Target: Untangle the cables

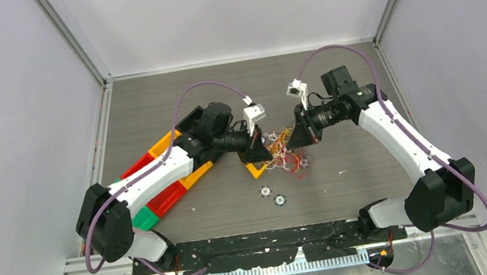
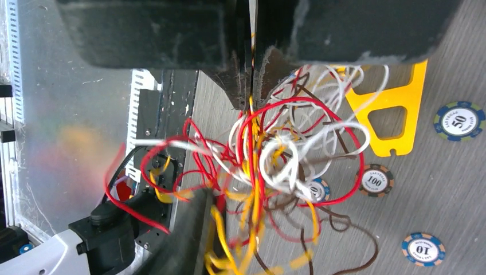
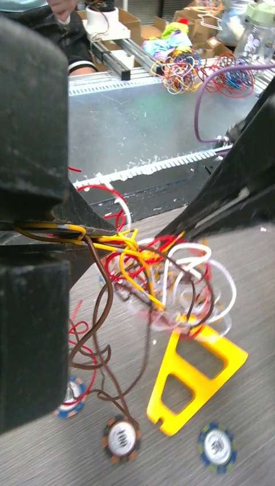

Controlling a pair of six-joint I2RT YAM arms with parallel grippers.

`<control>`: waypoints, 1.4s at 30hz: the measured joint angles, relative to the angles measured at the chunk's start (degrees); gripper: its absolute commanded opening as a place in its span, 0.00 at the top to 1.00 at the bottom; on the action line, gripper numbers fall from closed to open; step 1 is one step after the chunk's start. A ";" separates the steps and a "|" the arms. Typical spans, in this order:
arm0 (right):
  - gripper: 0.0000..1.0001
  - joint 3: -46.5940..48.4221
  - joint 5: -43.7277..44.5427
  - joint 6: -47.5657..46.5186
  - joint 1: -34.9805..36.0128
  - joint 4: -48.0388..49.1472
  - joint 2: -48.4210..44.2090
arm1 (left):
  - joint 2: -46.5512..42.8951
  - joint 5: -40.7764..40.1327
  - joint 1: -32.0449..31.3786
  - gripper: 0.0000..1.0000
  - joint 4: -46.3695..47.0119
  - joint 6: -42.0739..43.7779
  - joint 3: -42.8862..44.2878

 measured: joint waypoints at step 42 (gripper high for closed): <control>0.95 6.43 37.48 -15.26 -31.21 10.73 25.79 | -26.88 23.71 32.09 1.00 -5.81 -19.32 26.67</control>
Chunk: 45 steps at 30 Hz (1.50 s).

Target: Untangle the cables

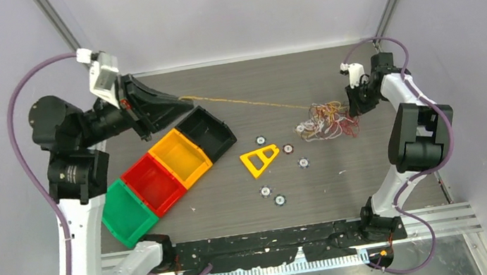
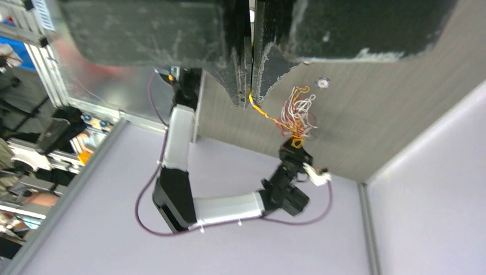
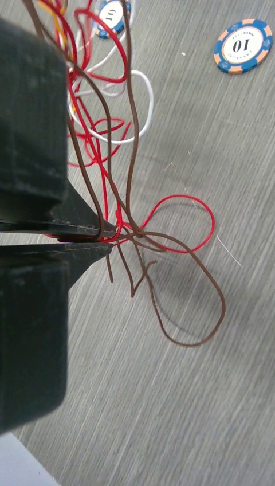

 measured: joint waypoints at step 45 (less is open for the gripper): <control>0.95 9.22 -41.35 15.26 13.38 -12.39 -22.91 | 32.83 -23.37 -24.15 0.00 2.64 24.87 -14.40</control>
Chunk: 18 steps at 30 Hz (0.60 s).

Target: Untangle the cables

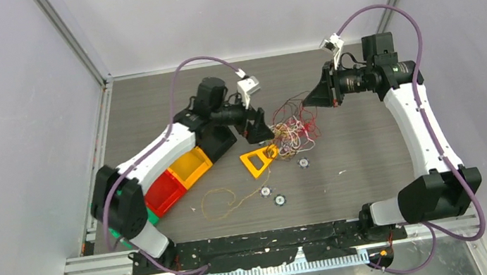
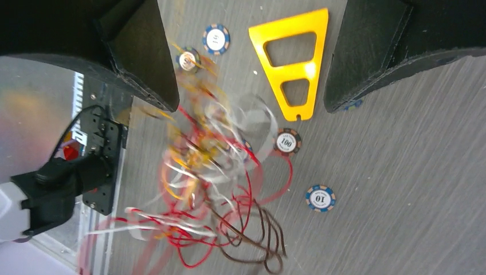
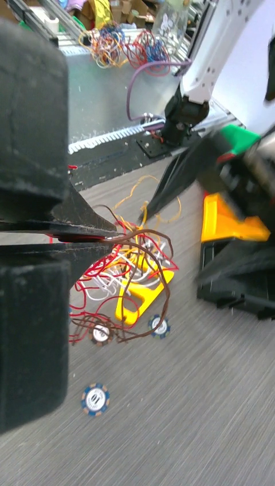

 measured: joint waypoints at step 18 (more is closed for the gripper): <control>0.95 0.44 22.21 -1.38 -14.60 4.17 5.60 | -8.48 9.62 5.97 1.00 0.13 -0.74 -11.87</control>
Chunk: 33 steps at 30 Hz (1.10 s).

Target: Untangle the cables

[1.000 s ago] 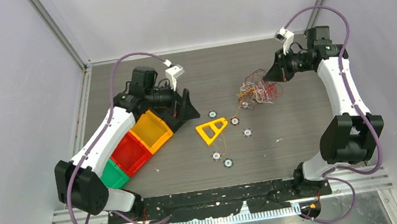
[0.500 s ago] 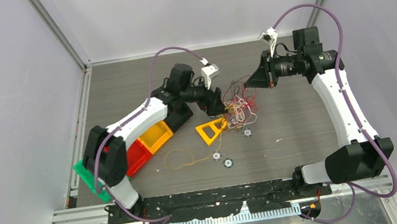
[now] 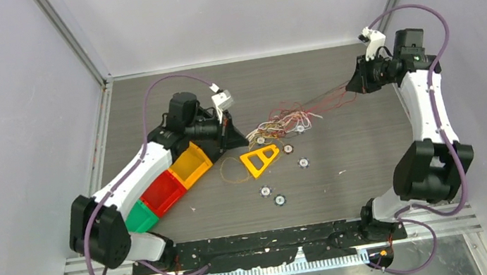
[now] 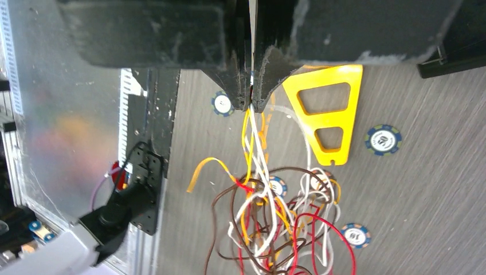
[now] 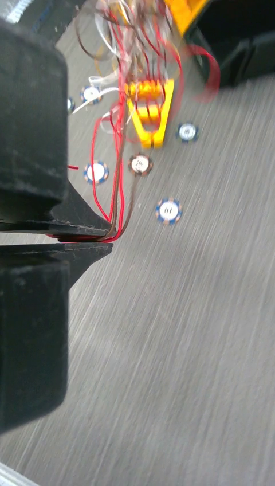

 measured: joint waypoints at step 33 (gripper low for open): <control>0.08 -19.23 12.31 16.37 39.54 28.48 13.22 | 9.53 2.51 -2.05 1.00 16.37 -23.19 0.55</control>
